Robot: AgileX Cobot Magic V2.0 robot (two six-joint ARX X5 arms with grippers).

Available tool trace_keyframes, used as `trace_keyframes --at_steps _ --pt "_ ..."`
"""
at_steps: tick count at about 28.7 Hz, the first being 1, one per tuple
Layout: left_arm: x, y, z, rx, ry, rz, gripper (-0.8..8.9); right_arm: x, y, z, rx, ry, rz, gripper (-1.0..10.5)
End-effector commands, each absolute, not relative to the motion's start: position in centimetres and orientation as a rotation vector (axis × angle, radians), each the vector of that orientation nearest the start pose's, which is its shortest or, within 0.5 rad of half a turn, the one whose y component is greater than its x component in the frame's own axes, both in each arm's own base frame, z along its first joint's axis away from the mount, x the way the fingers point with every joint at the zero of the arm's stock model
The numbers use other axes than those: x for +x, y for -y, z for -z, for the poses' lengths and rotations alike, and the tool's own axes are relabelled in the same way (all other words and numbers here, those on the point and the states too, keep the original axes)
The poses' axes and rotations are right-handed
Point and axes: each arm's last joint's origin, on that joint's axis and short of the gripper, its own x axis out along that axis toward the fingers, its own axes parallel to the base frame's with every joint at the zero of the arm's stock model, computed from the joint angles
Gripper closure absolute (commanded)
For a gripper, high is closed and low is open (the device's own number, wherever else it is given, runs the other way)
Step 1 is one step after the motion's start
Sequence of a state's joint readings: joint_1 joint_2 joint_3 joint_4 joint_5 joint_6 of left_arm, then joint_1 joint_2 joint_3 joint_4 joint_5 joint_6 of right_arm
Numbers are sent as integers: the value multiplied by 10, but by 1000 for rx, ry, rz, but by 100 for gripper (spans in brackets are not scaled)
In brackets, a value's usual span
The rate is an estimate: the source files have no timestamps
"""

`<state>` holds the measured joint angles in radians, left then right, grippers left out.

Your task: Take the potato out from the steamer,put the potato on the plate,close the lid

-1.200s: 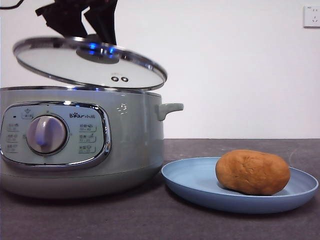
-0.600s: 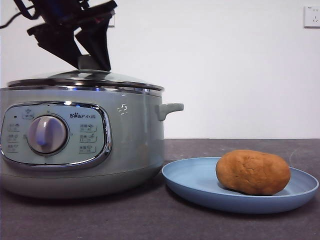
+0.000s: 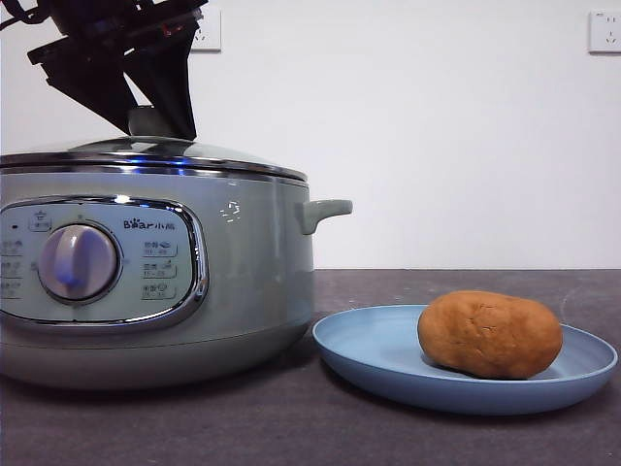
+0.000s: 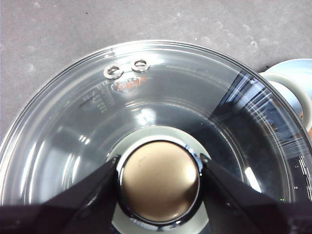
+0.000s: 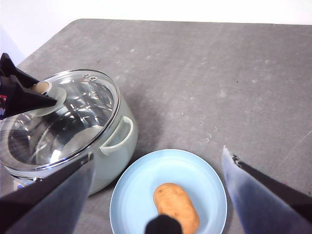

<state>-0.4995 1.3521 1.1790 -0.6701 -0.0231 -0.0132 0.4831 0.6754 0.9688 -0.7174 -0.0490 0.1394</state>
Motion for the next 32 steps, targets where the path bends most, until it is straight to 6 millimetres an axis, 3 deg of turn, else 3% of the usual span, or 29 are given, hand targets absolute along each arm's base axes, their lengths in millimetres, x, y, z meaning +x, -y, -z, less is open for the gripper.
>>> trace_keyframes --at_steps 1,4,6,20,26,32 --pt "242 130 -307 186 -830 428 740 105 -56 -359 54 -446 -490 509" --pt "243 131 -308 161 -814 421 491 104 -56 -359 54 -446 -491 509" --pt "244 131 -309 156 -803 421 405 104 -56 -359 57 -447 -490 509" --pt "247 132 -319 142 -735 419 404 104 -56 -359 63 -449 -489 509" --pt "231 124 -366 101 -583 434 404 104 -56 -359 62 -449 -489 509" --pt "181 100 -418 35 -344 472 407 104 -56 -359 60 -447 -489 510"
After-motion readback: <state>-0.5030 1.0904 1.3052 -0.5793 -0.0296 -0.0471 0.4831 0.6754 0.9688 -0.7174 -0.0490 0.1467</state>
